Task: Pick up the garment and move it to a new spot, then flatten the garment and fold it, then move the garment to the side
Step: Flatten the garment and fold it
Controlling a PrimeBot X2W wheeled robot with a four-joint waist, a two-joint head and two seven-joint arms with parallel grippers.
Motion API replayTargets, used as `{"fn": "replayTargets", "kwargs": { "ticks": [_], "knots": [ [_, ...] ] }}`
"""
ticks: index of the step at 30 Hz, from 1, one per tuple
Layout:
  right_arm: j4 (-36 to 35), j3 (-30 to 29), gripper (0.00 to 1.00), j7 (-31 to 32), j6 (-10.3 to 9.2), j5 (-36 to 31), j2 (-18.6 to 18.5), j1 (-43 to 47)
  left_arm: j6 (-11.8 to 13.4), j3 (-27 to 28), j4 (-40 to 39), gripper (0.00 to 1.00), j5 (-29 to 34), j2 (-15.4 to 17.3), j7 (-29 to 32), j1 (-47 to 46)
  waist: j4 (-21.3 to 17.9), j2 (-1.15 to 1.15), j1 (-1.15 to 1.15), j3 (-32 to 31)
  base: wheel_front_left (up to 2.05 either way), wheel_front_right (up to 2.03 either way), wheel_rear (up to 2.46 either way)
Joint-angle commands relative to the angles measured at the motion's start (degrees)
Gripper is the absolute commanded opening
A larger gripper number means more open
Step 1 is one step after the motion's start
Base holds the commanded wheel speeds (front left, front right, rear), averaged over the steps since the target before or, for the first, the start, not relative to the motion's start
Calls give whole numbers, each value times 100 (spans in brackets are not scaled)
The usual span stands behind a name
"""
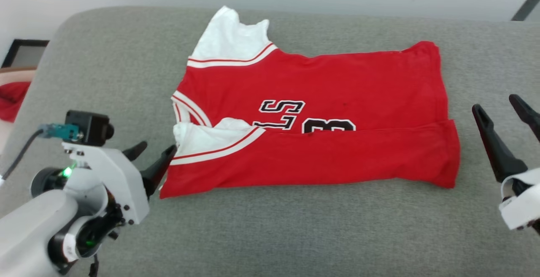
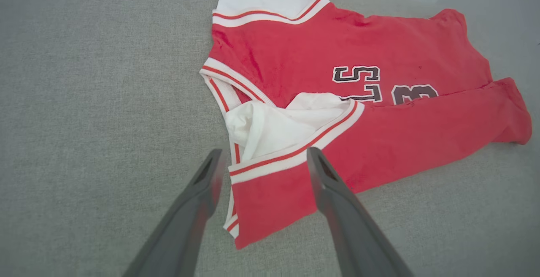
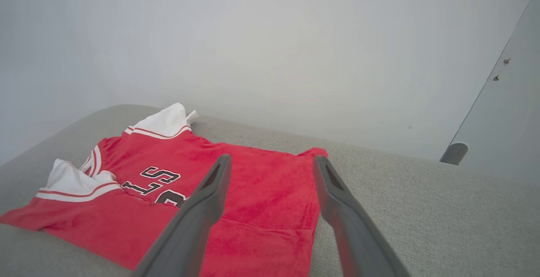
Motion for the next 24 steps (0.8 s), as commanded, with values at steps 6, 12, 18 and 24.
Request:
{"fn": "replayTargets", "kwargs": {
  "ticks": [6, 12, 18, 24],
  "knots": [
    [-343, -121, 100, -249, -6, -166, 348, 349, 243, 84, 1, 100, -581, 181, 521, 136, -370, 0, 0, 20, 0, 0, 0],
    [-383, -219, 100, -344, -6, -169, 599, 449, 346, -17, 308, 100, -1042, 174, 1401, -3, -634, 0, 0, 108, 0, 0, 0],
    [-334, -253, 100, -405, -6, -103, 711, 461, 341, -125, 906, 100, -1308, 93, 2079, -122, -842, 0, 0, 219, 0, 0, 0],
    [-300, -314, 100, -392, -6, -4, 800, 470, 131, -172, 1439, 100, -1370, -151, 2227, -161, -929, 0, 0, 348, 0, 0, 0]
  ]
}}
